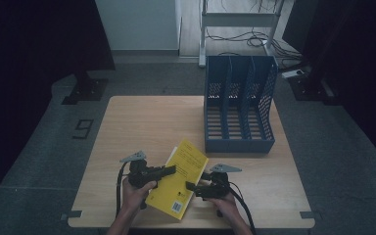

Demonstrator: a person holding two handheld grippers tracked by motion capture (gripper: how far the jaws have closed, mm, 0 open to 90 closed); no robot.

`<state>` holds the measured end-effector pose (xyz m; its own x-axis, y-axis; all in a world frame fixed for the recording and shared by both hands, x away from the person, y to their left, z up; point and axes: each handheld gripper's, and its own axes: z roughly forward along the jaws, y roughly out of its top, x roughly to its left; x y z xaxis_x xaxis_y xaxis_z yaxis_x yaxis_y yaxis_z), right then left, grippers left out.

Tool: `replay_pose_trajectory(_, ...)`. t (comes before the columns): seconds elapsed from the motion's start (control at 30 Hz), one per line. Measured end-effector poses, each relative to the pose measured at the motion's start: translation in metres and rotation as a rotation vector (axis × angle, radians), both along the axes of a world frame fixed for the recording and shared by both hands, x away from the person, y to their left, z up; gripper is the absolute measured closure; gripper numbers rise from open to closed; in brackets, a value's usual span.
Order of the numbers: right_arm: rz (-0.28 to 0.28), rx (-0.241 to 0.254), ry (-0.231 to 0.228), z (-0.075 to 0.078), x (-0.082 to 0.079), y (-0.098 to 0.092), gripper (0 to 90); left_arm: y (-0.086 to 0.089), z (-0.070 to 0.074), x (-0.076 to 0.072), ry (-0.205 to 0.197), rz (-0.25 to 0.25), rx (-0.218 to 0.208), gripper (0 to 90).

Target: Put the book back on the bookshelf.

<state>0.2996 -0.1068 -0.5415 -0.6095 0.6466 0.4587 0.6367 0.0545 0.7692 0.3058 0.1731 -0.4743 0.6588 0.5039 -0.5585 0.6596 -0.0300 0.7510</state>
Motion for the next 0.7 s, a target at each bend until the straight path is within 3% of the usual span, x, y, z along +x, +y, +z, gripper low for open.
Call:
replay_pose_trajectory(0.2, -0.006, 0.01, 0.001, 0.0016, 0.0001, -0.0033, 20.4, 0.0006, 0.0014, -0.0009, -0.018, -0.014, 0.003, 82.6)
replay_pose_trajectory(0.7, -0.042, 0.016, -0.053, 0.0077, -0.0043, -0.0098, 30.4, 0.0077, -0.0018, 0.0027, -0.001, -0.02, -0.01, 82.6)
